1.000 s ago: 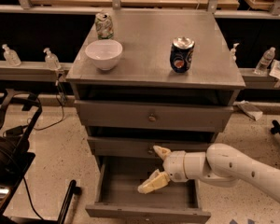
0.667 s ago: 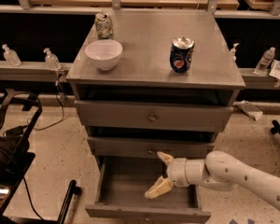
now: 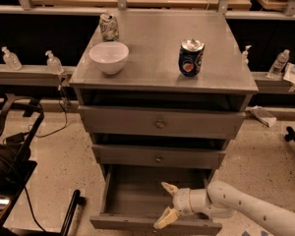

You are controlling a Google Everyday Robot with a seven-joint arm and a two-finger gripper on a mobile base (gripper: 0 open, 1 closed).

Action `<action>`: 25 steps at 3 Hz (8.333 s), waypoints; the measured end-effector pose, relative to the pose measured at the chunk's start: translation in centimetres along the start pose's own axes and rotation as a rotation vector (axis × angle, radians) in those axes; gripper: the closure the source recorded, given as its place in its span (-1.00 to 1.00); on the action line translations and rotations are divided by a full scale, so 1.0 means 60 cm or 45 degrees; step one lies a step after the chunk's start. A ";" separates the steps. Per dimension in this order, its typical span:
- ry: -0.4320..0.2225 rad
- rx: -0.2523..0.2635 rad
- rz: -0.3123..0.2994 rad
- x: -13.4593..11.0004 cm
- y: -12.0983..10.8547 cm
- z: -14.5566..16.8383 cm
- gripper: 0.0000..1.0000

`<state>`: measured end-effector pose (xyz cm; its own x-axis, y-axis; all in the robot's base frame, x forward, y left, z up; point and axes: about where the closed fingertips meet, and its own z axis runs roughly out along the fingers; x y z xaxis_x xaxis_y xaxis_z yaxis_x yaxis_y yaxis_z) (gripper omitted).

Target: Close bottom drawer

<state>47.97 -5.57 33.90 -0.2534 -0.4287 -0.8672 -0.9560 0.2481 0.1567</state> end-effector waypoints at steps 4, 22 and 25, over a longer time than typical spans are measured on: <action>0.153 0.319 -0.186 0.152 -0.059 -0.028 -1.00; -0.182 0.388 -0.103 0.158 -0.117 -0.052 -0.95; -0.284 0.297 0.032 0.216 -0.006 -0.033 0.57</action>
Offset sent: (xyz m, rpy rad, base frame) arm 0.0123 -0.0565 -0.0549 -0.1088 -0.1276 -0.1357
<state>44.74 -12.91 23.54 -0.2134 -0.2250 -0.9507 -0.8836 0.4595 0.0896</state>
